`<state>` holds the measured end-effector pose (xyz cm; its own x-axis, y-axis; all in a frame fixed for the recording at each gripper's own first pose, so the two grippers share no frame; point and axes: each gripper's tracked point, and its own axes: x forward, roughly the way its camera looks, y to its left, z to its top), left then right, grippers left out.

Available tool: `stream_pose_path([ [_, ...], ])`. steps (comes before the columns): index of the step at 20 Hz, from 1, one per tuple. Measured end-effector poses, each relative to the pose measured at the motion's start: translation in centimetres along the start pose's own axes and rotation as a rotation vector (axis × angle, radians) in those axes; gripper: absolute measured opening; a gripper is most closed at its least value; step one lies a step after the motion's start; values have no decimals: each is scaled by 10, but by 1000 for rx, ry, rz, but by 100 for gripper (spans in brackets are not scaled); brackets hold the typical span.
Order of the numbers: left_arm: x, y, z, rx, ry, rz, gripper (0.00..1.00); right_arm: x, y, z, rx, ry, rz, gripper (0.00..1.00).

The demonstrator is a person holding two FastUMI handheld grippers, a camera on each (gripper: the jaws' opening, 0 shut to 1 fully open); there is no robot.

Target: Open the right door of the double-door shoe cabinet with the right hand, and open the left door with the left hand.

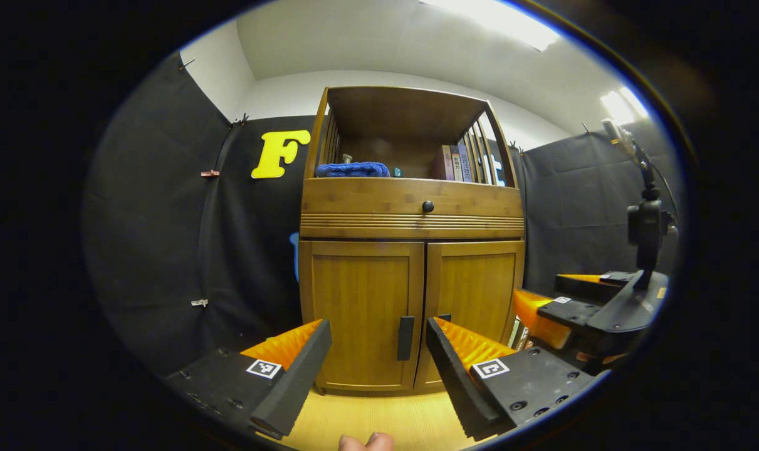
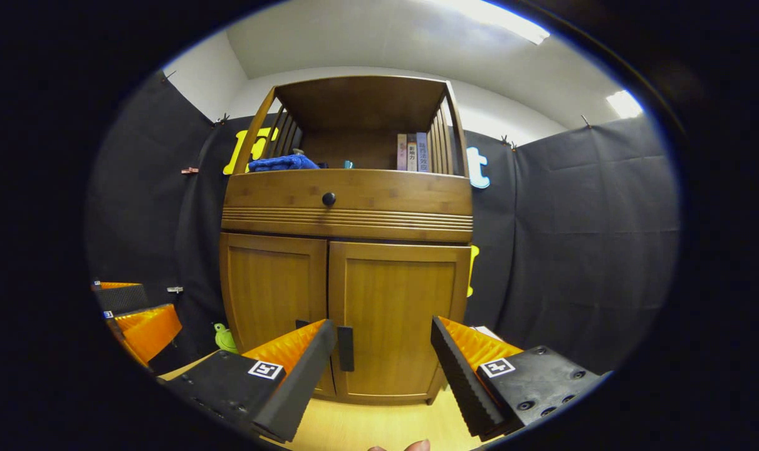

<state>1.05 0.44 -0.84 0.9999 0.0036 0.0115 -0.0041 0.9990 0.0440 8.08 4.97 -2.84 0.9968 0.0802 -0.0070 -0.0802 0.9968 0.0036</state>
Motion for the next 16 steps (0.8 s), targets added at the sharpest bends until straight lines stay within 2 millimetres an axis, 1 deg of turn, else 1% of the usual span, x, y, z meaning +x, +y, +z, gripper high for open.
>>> stream_pose_path([
  [1,2,5,-3,6,-1,1,95,11,6,-6,2,0,13,98],
  [3,4,9,-8,13,3,2,95,33,18,-25,31,31,38,98],
  [4,7,10,-11,12,8,2,95,46,21,-39,57,59,41,98],
  [5,8,11,-14,8,12,1,95,58,24,-55,80,86,42,100],
  [6,10,14,-16,6,16,0,95,70,26,-69,87,111,38,100],
  [8,14,21,-23,5,28,1,95,92,26,-97,83,156,27,96],
  [9,16,25,-26,5,36,2,98,101,27,-111,73,182,19,98],
  [10,17,27,-30,6,44,2,92,111,26,-125,62,200,18,98],
  [11,19,29,-32,6,51,4,92,119,25,-138,51,211,14,98],
  [12,22,32,-35,7,58,9,95,128,29,-147,49,217,16,98],
  [13,23,35,-36,7,64,13,92,133,33,-155,55,225,19,98],
  [14,27,36,-39,7,71,19,95,138,35,-160,57,232,23,98],
  [15,28,37,-42,5,78,22,92,142,35,-165,53,239,20,97],
  [16,31,38,-46,4,86,28,95,149,35,-171,45,246,13,94],
])
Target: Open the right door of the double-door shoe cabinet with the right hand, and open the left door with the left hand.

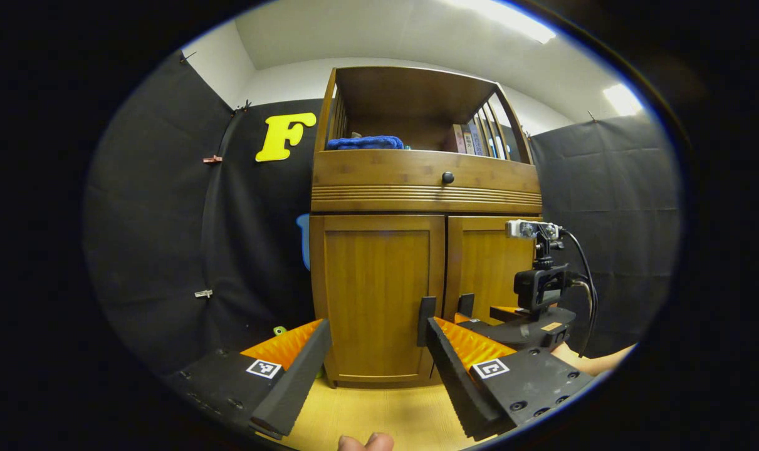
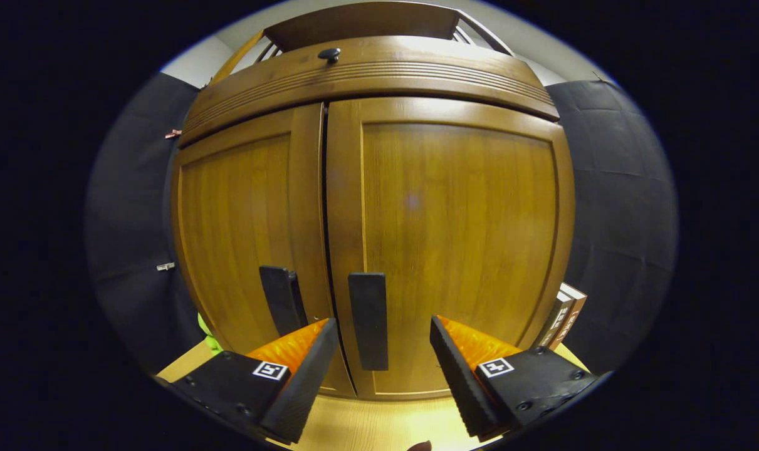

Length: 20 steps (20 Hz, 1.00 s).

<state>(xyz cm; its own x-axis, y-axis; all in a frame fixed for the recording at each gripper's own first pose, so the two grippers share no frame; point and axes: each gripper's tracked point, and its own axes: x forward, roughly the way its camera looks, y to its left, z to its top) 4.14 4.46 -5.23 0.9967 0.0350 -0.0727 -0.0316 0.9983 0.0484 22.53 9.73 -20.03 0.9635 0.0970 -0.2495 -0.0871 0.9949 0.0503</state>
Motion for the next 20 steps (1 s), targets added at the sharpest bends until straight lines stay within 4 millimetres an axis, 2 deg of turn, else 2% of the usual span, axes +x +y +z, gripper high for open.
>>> stream_pose_path([
  [3,6,5,-8,2,26,17,95,24,2,-12,40,40,-23,77],
  [4,5,8,-10,0,31,24,95,30,5,-12,60,40,-23,63],
  [5,5,11,-8,-2,30,27,95,36,5,-12,76,43,-24,62],
  [6,2,16,-9,-1,26,30,95,37,5,-13,90,56,-23,56],
  [8,-1,20,-10,1,25,40,95,36,9,-13,99,66,-10,51],
  [9,-1,21,-10,1,27,43,92,40,8,-13,68,54,-7,38],
  [10,-3,20,-10,-1,28,43,92,35,8,-12,36,52,-1,38],
  [11,-4,19,-9,-3,27,43,95,31,9,-12,24,56,7,33],
  [13,-6,20,-7,-5,22,46,92,24,9,-15,29,65,33,24],
  [14,-8,19,-7,-6,17,45,95,15,8,-17,33,69,48,27],
  [15,-9,17,-4,-6,13,44,92,5,6,-17,31,68,55,27],
  [18,-11,10,-1,-7,-2,43,92,-19,-1,-18,24,73,73,27],
  [19,-12,8,0,-6,-7,47,95,-28,-3,-19,32,74,80,27],
  [20,-13,6,1,-6,-10,52,95,-42,-8,-22,35,73,87,27],
])
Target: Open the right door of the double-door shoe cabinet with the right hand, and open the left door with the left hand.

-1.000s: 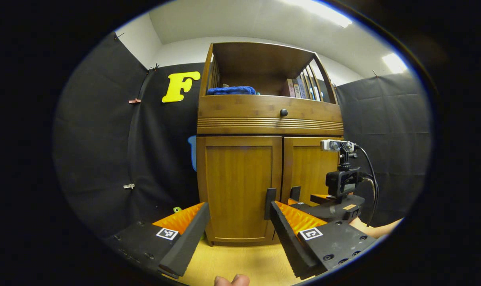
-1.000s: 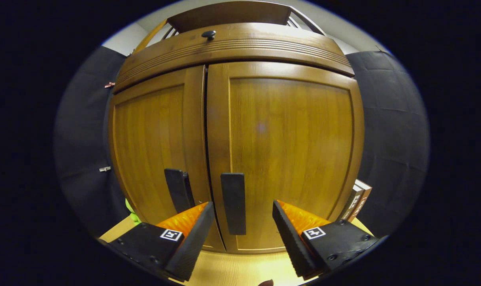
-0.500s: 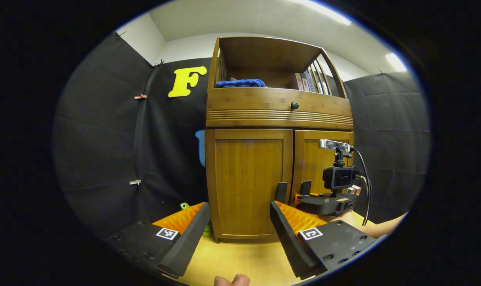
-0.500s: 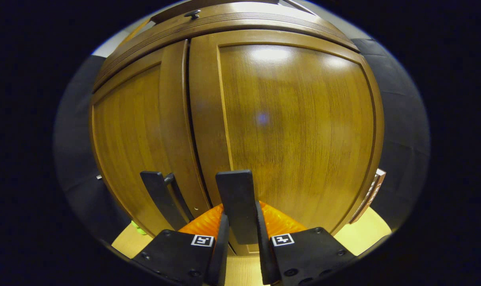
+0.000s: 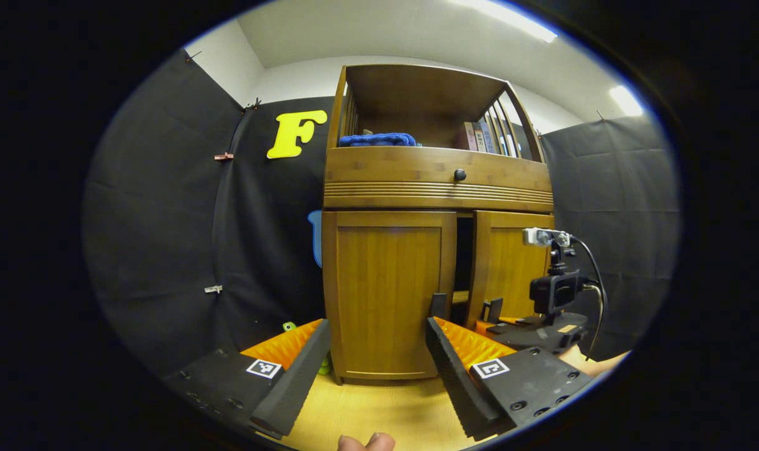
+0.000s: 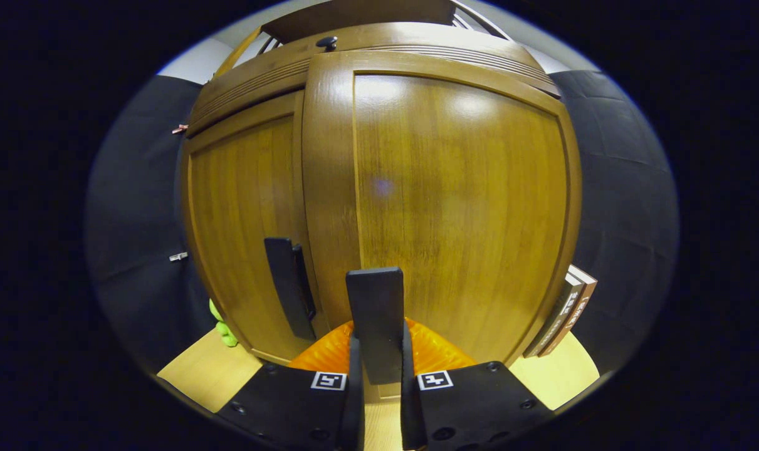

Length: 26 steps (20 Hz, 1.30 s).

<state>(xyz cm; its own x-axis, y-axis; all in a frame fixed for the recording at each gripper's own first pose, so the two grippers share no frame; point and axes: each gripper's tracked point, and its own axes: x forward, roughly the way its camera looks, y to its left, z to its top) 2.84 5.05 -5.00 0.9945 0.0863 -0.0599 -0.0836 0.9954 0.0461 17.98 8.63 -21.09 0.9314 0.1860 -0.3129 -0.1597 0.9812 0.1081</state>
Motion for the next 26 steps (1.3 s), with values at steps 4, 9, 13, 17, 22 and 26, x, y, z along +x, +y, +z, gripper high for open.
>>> stream_pose_path([
  [4,-1,-14,3,-2,-10,8,95,-43,-20,-1,15,-13,25,27],
  [9,4,-40,3,30,-6,41,92,-88,-53,-8,21,-10,54,26],
  [13,13,-71,3,29,-8,41,92,-115,-81,-10,22,-4,57,26],
  [17,17,-108,9,26,-19,20,92,-138,-116,-11,7,4,37,25],
  [22,20,-144,4,-30,16,-27,92,-162,-161,0,6,-38,30,25],
  [26,23,-164,11,-36,16,-43,92,-176,-199,8,15,-57,2,25],
])
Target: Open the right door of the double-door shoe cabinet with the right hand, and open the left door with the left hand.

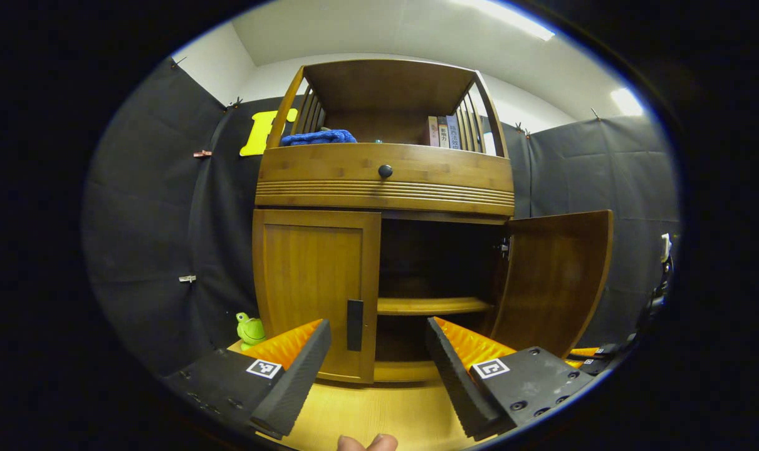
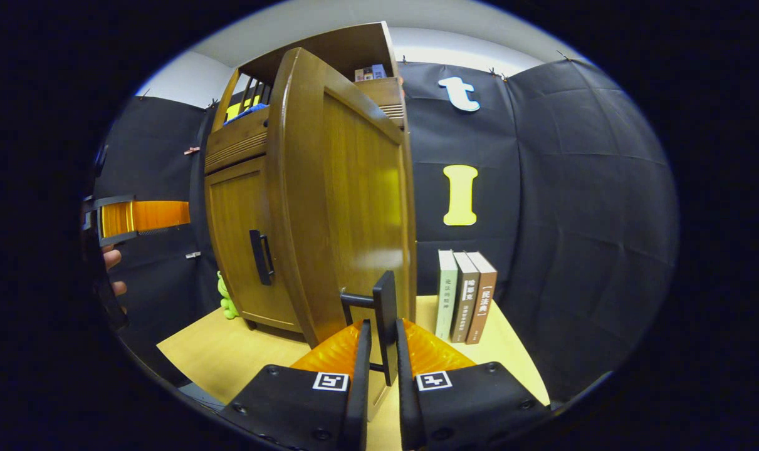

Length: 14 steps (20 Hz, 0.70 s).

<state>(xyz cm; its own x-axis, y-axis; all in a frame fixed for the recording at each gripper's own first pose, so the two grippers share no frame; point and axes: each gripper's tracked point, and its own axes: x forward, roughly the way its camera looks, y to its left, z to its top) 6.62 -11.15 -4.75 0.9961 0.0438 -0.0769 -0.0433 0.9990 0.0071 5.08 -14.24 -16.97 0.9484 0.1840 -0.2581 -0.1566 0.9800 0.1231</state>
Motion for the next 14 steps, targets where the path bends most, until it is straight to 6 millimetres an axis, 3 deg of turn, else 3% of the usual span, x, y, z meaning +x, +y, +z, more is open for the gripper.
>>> stream_pose_path([
  [1,0,-4,2,4,-3,-4,92,-4,-11,3,8,-8,-13,28],
  [2,-1,-9,3,8,-7,-7,92,-6,-19,7,14,-19,-18,20],
  [8,0,-20,4,27,-10,-18,92,-13,-65,17,4,-42,-89,19],
  [12,4,-21,-2,61,-10,-22,92,-14,-66,24,-28,-53,-86,19],
  [13,6,-21,-3,64,-9,-24,92,-16,-65,26,-29,-56,-92,28],
  [14,7,-20,-5,69,-8,-26,92,-20,-65,28,-30,-59,-105,28],
])
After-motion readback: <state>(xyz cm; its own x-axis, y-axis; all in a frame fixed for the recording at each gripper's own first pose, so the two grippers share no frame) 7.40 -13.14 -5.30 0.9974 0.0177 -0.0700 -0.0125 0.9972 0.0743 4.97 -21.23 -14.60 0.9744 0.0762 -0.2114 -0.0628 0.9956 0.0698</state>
